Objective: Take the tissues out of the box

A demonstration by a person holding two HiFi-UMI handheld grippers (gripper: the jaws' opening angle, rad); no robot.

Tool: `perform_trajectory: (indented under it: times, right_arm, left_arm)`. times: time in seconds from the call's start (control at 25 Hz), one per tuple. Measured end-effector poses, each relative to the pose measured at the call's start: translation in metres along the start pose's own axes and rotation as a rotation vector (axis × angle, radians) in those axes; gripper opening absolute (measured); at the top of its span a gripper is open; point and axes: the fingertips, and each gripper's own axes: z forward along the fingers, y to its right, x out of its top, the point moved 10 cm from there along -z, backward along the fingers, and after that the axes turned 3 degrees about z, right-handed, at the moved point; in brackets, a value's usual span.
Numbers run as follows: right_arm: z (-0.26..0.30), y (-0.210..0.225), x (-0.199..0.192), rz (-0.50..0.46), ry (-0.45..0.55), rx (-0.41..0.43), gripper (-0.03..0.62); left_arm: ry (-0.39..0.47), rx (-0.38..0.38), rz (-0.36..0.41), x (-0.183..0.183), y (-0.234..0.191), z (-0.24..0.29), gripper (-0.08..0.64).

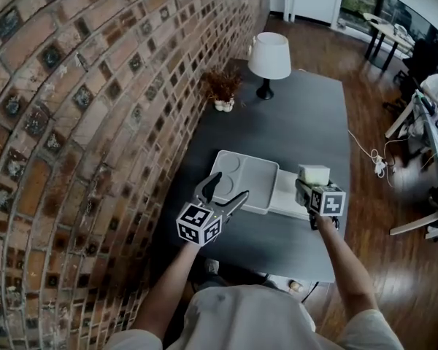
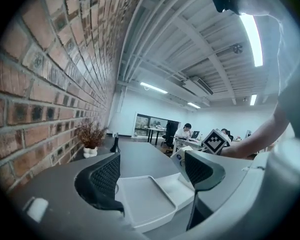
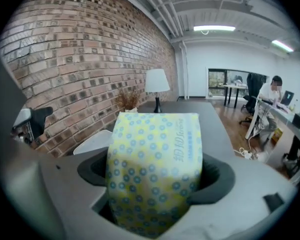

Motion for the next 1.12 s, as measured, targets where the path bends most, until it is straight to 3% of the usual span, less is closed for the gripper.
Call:
perform_trajectory:
  times: [0.28,0.64,1.12]
  right_arm:
    - [-0.048,-0.009,0.02,-0.153,0.239,-0.022,0.462]
    - [-0.113,-0.025,0.026,-0.152,0.534,-0.058,0.462]
    - [-0.176,-0.042,0.01,-0.137,0.716,-0.106,0.462]
  left_arm:
    - [0.034,0.041,-0.026,0.003,-0.014,-0.004,0.39]
    - [0.077,0.025,0.049,0.022,-0.003,-0.003,0.39]
    - [0.12,0.044,0.162,0.039,0.013,-0.01,0.39]
